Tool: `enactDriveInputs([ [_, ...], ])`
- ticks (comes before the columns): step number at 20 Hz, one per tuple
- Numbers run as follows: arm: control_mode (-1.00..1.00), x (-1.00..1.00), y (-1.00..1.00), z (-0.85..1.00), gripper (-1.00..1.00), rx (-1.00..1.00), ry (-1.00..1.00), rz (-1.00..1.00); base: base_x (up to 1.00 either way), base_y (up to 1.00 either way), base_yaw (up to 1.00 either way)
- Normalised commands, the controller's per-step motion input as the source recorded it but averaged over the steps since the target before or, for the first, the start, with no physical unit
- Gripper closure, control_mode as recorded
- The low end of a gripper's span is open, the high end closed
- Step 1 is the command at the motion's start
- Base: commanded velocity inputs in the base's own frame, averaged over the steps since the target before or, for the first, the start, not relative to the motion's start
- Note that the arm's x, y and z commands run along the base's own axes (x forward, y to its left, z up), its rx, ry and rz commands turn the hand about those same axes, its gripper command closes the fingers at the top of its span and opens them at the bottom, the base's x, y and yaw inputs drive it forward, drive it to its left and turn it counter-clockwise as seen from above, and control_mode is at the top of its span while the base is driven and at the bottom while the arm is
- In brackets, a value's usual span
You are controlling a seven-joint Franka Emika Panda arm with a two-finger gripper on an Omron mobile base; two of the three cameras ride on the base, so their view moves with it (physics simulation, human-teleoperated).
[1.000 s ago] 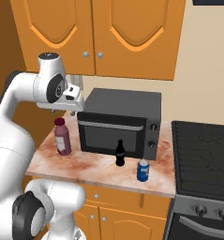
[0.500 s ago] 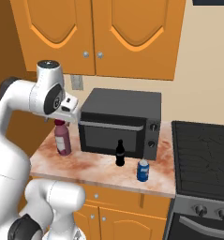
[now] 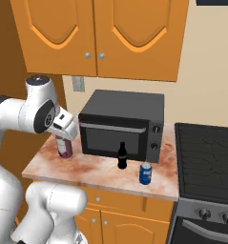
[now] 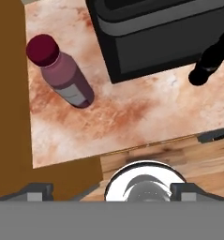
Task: Move the drinks to the dining counter.
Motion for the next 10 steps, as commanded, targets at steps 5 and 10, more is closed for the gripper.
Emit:
enactDriveInputs([
  [5,-1.00,0.00,0.00,-0.07,-1.00,-0.01,0.01,-0.25,0.00,0.00,0.00],
  [10,-1.00,0.24,0.00,0.00,-1.00,0.00,0.00,-0.04,0.00,0.00,0.00],
])
